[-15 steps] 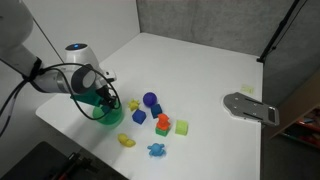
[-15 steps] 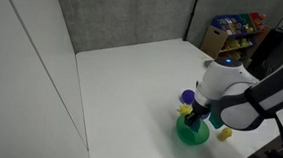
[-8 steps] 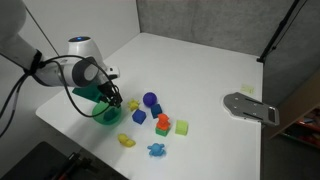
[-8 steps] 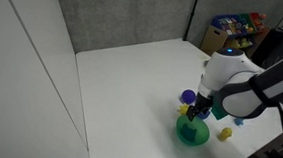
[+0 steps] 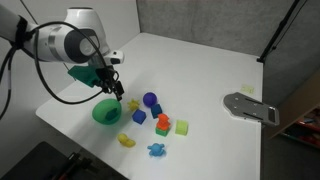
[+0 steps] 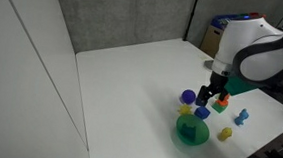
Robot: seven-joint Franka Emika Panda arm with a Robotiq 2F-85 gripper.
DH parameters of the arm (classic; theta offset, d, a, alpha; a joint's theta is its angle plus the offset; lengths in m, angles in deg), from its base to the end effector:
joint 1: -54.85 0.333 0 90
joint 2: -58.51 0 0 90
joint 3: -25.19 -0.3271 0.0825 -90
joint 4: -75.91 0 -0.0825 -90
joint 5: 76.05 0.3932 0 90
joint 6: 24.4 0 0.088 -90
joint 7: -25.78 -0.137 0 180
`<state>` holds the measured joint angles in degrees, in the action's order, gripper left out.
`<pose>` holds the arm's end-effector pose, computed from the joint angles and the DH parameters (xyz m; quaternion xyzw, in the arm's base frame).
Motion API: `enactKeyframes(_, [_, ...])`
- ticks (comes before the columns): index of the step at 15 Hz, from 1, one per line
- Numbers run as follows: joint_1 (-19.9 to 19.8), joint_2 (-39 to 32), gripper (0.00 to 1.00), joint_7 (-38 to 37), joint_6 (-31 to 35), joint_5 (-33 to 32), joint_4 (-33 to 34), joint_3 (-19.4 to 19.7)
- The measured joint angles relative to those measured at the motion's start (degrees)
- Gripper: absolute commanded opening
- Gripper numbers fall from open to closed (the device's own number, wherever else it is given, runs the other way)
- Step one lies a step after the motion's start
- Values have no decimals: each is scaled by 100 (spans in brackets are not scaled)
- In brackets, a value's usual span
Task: Put the green object inside the bowl
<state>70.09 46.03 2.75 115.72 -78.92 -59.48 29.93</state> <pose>0.4912 0.0885 0.1982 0.9935 -0.0883 -0.0577 0.0421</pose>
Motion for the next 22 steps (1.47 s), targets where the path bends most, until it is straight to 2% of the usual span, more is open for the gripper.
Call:
enactKeyframes(12, [-1153,1947,100,408,-1915,-108,34,-102])
enactKeyframes(18, [-1527,3103,100,410,-2850,-109,-45,-172])
enactKeyframes(22, [-1698,3930,100,794,-3085,-190,-299,-196])
